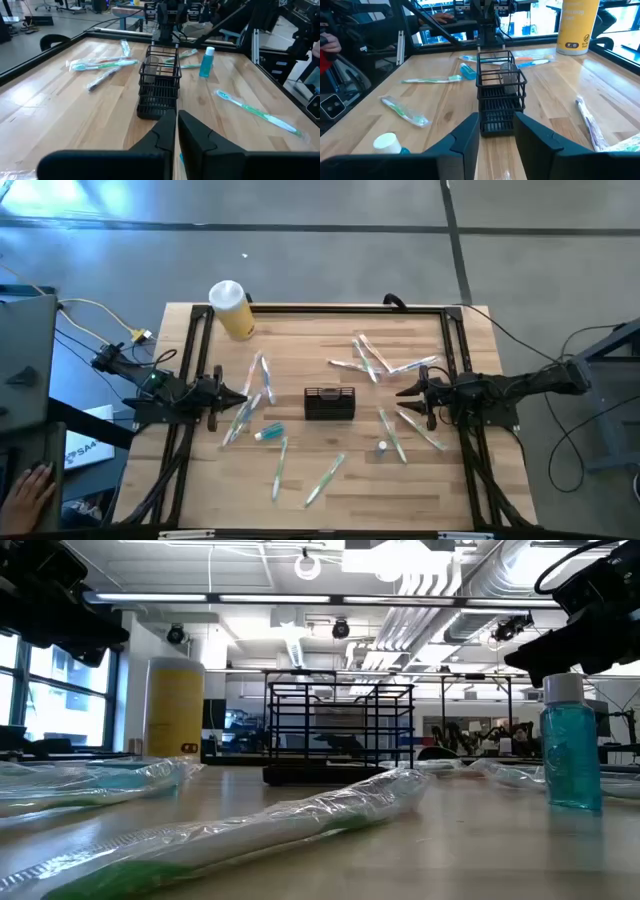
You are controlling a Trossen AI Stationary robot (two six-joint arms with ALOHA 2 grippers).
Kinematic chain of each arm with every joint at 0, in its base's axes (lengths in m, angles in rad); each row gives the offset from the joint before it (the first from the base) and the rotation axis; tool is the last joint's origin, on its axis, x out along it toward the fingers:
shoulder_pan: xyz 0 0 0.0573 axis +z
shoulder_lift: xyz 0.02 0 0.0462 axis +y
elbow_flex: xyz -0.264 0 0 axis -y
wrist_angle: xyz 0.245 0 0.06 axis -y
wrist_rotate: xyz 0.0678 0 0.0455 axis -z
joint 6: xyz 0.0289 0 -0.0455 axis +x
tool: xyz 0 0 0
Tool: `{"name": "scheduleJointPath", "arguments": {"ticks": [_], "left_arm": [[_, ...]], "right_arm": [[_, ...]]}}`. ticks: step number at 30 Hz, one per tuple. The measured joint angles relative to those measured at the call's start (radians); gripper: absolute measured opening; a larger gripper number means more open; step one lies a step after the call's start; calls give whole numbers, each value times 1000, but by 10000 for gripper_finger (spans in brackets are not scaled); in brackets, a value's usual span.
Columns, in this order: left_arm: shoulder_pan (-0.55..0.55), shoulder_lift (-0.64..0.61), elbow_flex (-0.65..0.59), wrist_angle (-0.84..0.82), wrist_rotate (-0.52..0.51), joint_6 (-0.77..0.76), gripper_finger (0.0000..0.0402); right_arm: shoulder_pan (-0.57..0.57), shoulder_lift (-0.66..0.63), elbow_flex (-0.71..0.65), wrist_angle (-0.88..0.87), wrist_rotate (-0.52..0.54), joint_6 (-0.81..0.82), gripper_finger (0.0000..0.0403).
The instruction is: Pick & Place toothbrushing station
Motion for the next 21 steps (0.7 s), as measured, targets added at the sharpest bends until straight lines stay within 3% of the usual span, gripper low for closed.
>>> {"name": "scheduleJointPath", "arguments": {"ticks": [11, 21], "left_arm": [[0, 0, 0, 2, -4, 47, 19], [0, 0, 0, 3, -6, 120, 19]], "right_arm": [[0, 0, 0, -11, -30, 66, 108], [7, 17, 88, -18, 27, 54, 108]]}}
